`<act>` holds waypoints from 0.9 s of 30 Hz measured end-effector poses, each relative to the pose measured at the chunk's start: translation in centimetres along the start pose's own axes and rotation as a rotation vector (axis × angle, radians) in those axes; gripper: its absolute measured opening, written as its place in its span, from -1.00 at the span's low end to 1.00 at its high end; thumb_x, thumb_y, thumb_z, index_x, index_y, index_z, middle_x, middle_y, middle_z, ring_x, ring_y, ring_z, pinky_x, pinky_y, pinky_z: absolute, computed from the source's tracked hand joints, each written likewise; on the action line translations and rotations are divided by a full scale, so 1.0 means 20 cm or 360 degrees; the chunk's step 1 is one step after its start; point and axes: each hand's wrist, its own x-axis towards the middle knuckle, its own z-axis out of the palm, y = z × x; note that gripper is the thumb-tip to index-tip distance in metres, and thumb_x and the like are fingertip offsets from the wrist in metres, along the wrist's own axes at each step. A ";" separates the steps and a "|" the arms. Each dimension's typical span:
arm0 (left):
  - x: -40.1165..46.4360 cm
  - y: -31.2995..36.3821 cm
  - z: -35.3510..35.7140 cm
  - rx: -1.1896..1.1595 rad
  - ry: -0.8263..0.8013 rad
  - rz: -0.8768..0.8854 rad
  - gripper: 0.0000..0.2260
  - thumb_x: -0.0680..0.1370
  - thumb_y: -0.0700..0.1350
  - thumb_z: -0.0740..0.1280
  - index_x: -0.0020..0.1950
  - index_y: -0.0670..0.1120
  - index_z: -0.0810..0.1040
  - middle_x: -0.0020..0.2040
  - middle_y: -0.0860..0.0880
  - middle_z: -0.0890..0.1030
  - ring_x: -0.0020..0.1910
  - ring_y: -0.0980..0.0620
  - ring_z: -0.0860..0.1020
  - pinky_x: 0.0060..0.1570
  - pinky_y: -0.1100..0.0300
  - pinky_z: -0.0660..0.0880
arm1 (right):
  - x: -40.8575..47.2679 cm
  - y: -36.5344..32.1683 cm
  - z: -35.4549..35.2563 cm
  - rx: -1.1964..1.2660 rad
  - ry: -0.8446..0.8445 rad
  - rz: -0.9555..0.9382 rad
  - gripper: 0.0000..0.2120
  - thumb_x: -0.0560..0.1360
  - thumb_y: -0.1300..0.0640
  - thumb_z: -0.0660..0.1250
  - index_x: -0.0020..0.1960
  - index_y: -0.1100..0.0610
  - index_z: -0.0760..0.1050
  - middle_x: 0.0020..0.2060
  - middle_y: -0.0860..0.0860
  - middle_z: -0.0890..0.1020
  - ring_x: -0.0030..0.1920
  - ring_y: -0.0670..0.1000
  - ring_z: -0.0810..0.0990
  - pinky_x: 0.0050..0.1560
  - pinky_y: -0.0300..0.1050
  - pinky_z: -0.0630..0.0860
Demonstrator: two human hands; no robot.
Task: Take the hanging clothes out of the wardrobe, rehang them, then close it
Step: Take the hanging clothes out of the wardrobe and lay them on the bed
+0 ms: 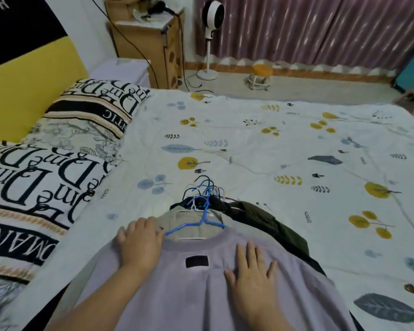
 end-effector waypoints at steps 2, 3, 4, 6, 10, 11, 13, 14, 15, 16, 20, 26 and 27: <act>-0.08 0.01 0.05 0.0111 0.0001 0.0023 -0.66 0.39 0.11 0.31 -0.03 -0.13 0.59 -0.09 -0.17 0.64 -0.04 -0.14 0.54 0.03 -0.18 0.37 | 0.01 0.01 0.03 0.0019 -0.0051 -0.0008 -0.26 0.56 -0.24 -0.21 0.04 0.14 0.66 0.06 0.13 0.66 0.14 0.16 0.53 0.26 0.15 0.09; -0.13 0.01 0.07 0.0160 -0.0074 0.0033 -0.54 0.43 0.19 0.16 0.04 -0.13 0.59 0.01 -0.18 0.63 0.04 -0.15 0.54 0.06 -0.24 0.37 | 0.00 0.01 0.04 0.0016 -0.0088 -0.0011 -0.27 0.56 -0.23 -0.20 0.05 0.14 0.66 0.06 0.13 0.66 0.16 0.15 0.49 0.23 0.14 0.12; -0.19 0.00 0.08 0.0197 -0.0187 0.0035 -0.43 0.48 0.25 0.02 0.10 -0.13 0.59 0.08 -0.18 0.62 0.08 -0.18 0.56 0.05 -0.29 0.38 | 0.00 0.02 0.04 0.0017 -0.0147 -0.0017 -0.26 0.57 -0.22 -0.22 0.05 0.14 0.66 0.07 0.13 0.66 0.17 0.14 0.48 0.19 0.14 0.15; -0.28 -0.04 0.13 0.0224 -0.0504 0.0023 -0.31 0.55 0.28 -0.20 0.18 -0.11 0.56 0.15 -0.15 0.61 0.10 -0.23 0.58 -0.03 -0.35 0.42 | 0.00 0.02 0.05 0.0042 -0.0194 -0.0017 -0.20 0.57 -0.21 -0.31 0.04 0.13 0.66 0.06 0.14 0.66 0.15 0.17 0.52 0.16 0.14 0.17; -0.32 -0.05 0.11 0.0284 -0.0920 0.0000 -0.15 0.43 0.40 -0.31 0.45 -0.10 0.27 0.46 -0.16 0.30 0.36 -0.27 0.37 0.11 -0.40 0.34 | 0.00 -0.02 -0.10 -0.0099 -0.0370 0.0053 -0.09 0.40 -0.31 -0.47 0.49 0.12 0.21 0.48 0.18 0.20 0.47 0.19 0.20 0.34 0.26 -0.11; -0.31 -0.05 0.08 0.0272 -0.0959 -0.0009 -0.12 0.36 0.42 -0.32 0.53 -0.06 0.05 0.54 -0.14 0.03 0.49 -0.24 0.12 0.28 -0.37 0.17 | -0.01 -0.03 -0.13 -0.0158 -0.0391 0.0009 -0.16 0.41 -0.31 -0.44 0.54 0.10 -0.03 0.53 0.14 -0.02 0.52 0.17 -0.03 0.39 0.28 -0.19; -0.31 -0.04 0.02 0.0252 -0.1035 -0.0014 -0.25 0.48 0.37 -0.16 0.53 -0.02 -0.21 0.53 -0.08 -0.26 0.52 -0.14 -0.16 0.41 -0.23 -0.07 | -0.03 -0.05 -0.18 -0.0182 -0.0518 0.0003 -0.35 0.57 -0.24 -0.20 0.55 0.09 -0.15 0.53 0.12 -0.12 0.52 0.17 -0.15 0.41 0.29 -0.15; -0.31 -0.02 -0.01 0.0275 -0.1081 0.0004 -0.33 0.56 0.28 -0.07 0.54 -0.02 -0.19 0.54 -0.07 -0.24 0.53 -0.12 -0.15 0.43 -0.18 -0.07 | -0.04 -0.06 -0.21 -0.0215 -0.0537 -0.0021 -0.38 0.60 -0.20 -0.11 0.54 0.09 -0.09 0.53 0.12 -0.06 0.52 0.17 -0.09 0.42 0.27 -0.08; -0.31 -0.01 -0.05 0.0286 -0.1077 0.0038 -0.39 0.59 0.21 -0.01 0.54 -0.03 -0.11 0.55 -0.08 -0.16 0.53 -0.10 -0.07 0.44 -0.12 -0.03 | -0.04 -0.07 -0.24 -0.0246 -0.0543 -0.0054 -0.41 0.60 -0.18 -0.06 0.52 0.11 0.01 0.52 0.12 0.04 0.51 0.17 0.00 0.41 0.24 0.00; -0.32 0.00 -0.09 0.0292 -0.1065 0.0079 -0.44 0.61 0.16 0.02 0.53 -0.04 -0.01 0.55 -0.08 -0.05 0.51 -0.09 0.03 0.43 -0.06 0.04 | -0.04 -0.09 -0.29 -0.0262 -0.0551 -0.0086 -0.46 0.60 -0.15 -0.03 0.48 0.11 0.13 0.48 0.12 0.17 0.47 0.16 0.12 0.40 0.19 0.08; -0.40 0.03 -0.30 0.0223 -0.1038 0.0180 -0.56 0.61 0.08 0.10 0.44 -0.06 0.22 0.45 -0.10 0.25 0.38 -0.10 0.31 0.30 0.07 0.32 | -0.07 -0.17 -0.52 -0.0284 -0.0555 -0.0356 -0.69 0.57 0.07 0.11 0.25 0.06 0.47 0.24 0.04 0.52 0.25 0.09 0.46 0.20 -0.05 0.36; -0.54 0.06 -0.79 0.0184 -0.0890 0.0240 -0.61 0.60 0.05 0.14 0.38 -0.08 0.36 0.40 -0.06 0.37 0.35 -0.08 0.35 0.30 0.09 0.32 | -0.28 -0.38 -0.91 -0.0285 -0.0412 -0.0707 -0.69 0.59 0.02 0.12 0.25 0.13 0.43 0.21 0.10 0.54 0.22 0.13 0.49 0.15 -0.04 0.40; -0.57 0.05 -0.89 0.0191 -0.0844 0.0233 -0.61 0.60 0.05 0.14 0.38 -0.08 0.36 0.39 -0.07 0.38 0.35 -0.09 0.35 0.30 0.08 0.32 | -0.33 -0.41 -0.96 -0.0272 -0.0419 -0.0753 -0.67 0.59 0.02 0.12 0.28 0.13 0.41 0.23 0.11 0.52 0.24 0.13 0.47 0.17 -0.04 0.40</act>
